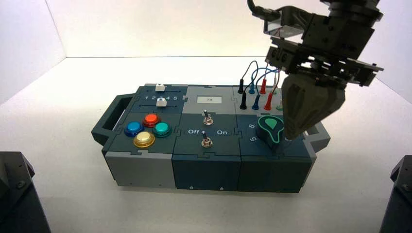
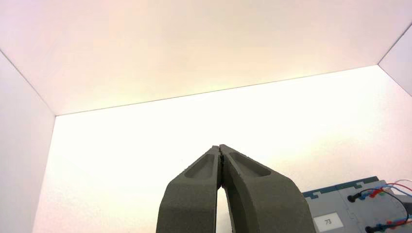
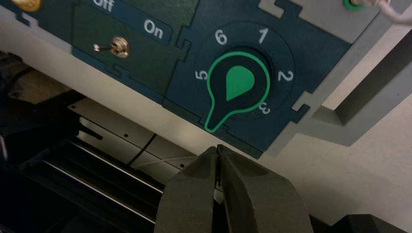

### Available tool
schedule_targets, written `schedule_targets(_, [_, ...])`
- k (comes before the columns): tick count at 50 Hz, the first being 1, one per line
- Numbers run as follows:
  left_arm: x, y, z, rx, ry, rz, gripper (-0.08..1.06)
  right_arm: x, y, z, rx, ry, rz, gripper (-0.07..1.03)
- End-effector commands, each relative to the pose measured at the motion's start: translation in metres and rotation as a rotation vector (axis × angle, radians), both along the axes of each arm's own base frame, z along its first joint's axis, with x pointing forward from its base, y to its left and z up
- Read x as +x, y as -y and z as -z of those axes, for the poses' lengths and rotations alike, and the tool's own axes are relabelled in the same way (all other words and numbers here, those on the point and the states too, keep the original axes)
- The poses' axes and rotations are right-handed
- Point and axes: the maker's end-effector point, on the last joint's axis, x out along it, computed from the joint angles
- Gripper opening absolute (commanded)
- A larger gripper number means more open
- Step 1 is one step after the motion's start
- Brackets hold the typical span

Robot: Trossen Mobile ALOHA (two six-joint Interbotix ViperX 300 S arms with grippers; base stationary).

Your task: Turn the knob to position 6.

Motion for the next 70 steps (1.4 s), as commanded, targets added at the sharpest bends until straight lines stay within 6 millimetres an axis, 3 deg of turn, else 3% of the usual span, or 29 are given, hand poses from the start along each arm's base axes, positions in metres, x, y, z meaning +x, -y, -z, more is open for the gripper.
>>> schedule_targets(1, [0.005,0.0,-0.017,-0.002,0.045,-0.002,-0.03,0.0,-0.003,-0.002,0.009,0.01,-0.007,-0.02])
schedule_targets(38, [0.006,0.0,-0.022,-0.004,0.06,-0.003,-0.03,0.007,-0.005,0.012,-0.005,0.019,0.007,-0.02])
schedule_targets(70, [0.008,0.0,-0.023,-0.001,0.066,0.0,-0.03,0.012,-0.011,0.011,0.005,0.027,0.012,-0.02])
